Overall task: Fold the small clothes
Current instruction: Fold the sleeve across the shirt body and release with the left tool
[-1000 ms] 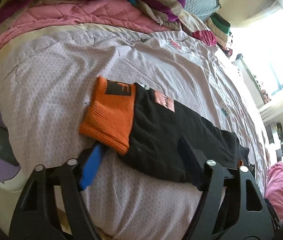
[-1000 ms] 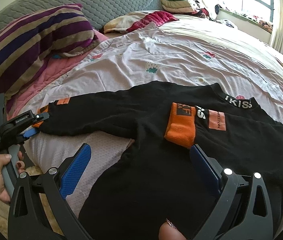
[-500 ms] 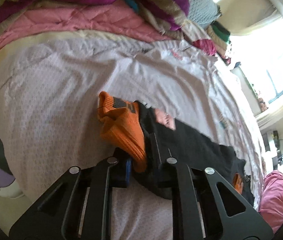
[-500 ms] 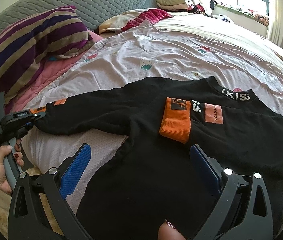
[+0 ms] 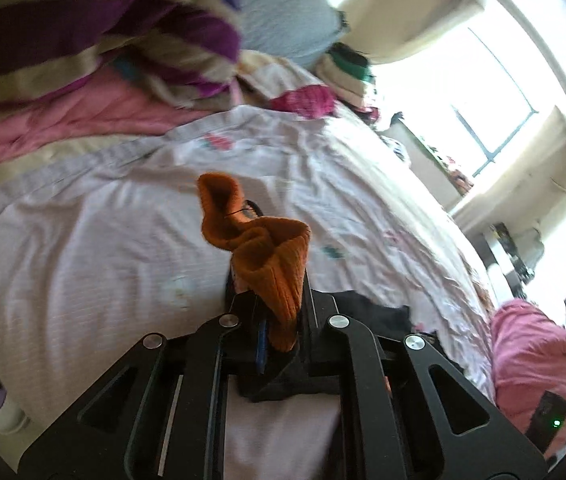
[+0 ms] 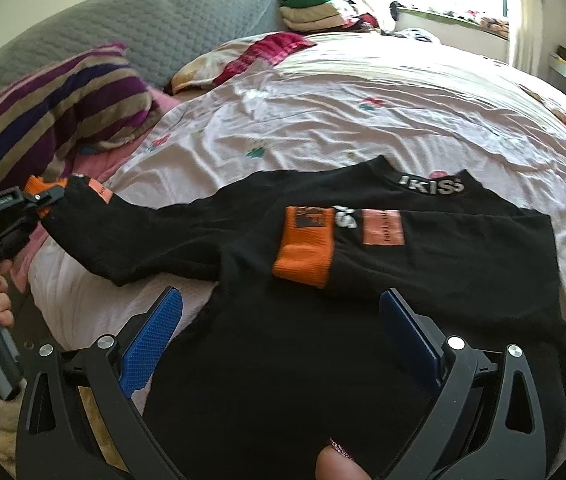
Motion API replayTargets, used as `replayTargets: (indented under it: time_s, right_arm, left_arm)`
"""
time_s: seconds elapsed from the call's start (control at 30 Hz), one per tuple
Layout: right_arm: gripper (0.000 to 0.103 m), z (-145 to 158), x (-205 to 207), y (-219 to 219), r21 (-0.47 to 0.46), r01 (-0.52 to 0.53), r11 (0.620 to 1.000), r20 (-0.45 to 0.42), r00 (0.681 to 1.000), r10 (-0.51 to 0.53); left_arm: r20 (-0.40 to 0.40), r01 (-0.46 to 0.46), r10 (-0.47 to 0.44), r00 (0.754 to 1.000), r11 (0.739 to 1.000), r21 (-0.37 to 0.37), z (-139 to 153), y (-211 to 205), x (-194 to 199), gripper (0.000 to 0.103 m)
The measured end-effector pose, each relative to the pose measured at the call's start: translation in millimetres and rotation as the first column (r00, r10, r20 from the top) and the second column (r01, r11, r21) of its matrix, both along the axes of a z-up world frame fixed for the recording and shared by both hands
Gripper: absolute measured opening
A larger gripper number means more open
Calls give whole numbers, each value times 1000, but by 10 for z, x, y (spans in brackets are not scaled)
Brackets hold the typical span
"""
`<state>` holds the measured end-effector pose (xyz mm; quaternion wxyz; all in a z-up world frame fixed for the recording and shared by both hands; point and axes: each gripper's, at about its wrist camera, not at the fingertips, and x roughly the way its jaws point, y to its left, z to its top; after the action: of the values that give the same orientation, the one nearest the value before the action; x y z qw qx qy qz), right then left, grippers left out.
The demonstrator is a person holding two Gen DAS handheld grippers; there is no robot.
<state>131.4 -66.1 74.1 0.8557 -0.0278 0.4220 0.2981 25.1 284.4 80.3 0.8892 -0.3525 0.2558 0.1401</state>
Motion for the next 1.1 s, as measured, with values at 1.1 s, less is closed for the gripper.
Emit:
replayTargets:
  time_s: [1.1]
  right_arm:
    - [98,-44,321,-1965,119,430,895,-67,903,-425]
  left_arm:
    - [-88,517,-512,854,855,39,34,-2118,1204,3]
